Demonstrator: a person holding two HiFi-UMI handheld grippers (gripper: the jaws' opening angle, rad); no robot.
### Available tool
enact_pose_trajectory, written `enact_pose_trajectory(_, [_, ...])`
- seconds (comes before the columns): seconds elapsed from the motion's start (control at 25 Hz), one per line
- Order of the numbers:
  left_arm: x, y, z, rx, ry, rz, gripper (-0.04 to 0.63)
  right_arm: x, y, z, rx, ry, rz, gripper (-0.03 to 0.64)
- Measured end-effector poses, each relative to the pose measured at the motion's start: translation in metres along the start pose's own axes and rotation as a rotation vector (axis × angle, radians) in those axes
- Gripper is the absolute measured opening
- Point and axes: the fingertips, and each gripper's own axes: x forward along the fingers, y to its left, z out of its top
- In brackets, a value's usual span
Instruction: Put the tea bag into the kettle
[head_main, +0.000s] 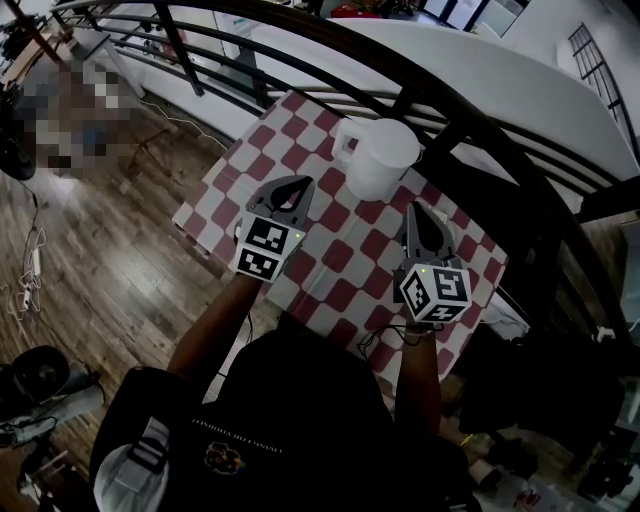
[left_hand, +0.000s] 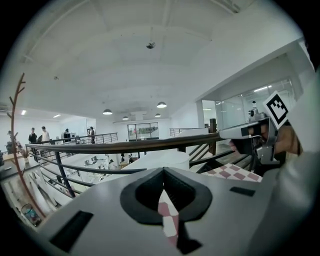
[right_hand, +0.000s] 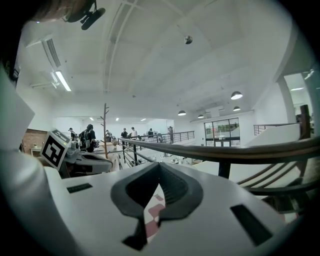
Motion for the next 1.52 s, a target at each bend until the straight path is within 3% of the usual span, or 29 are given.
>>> enact_pose_trajectory(0.6, [0.056, 0.054, 0.059, 0.016, -0.068, 0.066, 0.005, 0.055, -0.062, 0.047, -0.088, -0.062, -0.082, 0.014])
enact_pose_trajectory(1.52, [0.161, 0.053, 0.016, 0.012, 0.111, 0.042, 0.003, 0.109, -0.104, -0.006, 0.013, 0.038, -0.130, 0.014])
